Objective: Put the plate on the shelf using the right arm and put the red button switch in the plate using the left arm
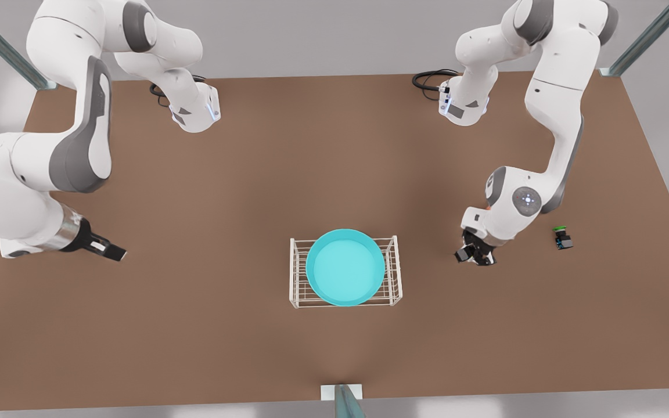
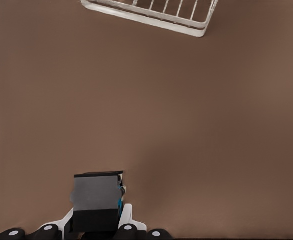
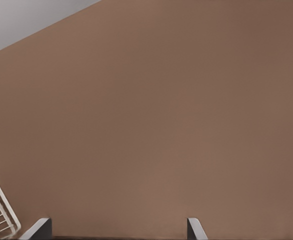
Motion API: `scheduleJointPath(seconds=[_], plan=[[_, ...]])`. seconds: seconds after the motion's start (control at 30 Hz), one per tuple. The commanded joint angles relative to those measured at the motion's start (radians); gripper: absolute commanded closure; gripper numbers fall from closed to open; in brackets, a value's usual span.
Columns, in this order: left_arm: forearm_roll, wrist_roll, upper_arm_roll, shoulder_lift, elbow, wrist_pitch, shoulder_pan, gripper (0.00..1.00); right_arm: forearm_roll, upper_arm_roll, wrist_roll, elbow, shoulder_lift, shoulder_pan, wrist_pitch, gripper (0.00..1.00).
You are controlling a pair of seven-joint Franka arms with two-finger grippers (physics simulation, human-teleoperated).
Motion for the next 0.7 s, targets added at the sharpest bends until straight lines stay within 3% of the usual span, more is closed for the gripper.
scheduleJointPath(seconds=[0.0,0.1,0.33,0.53,0.67], plan=[[-0.057,0.028,-0.007,-0.038,0.005,-0.103,0.004,0.79,-0.037,-0.009,-0.48,0.016,-0.005,-0.006,-0.103,0.0],[-0.147,0.03,-0.044,-0.115,0.054,-0.264,0.002,0.79,-0.04,-0.029,-0.477,0.024,-0.003,-0.006,-0.1,0.0],[-0.262,-0.103,-0.208,-0.13,0.187,-0.389,-0.007,0.79,-0.04,-0.017,-0.457,0.027,0.0,-0.018,-0.063,0.0],[-0.304,-0.277,-0.216,-0.107,0.281,-0.391,-0.159,0.79,-0.041,-0.017,-0.459,0.027,0.005,-0.018,-0.061,0.0],[-0.296,-0.387,-0.207,-0.002,0.453,-0.391,-0.248,0.79,-0.041,-0.017,-0.457,0.027,0.005,-0.018,-0.051,0.0]])
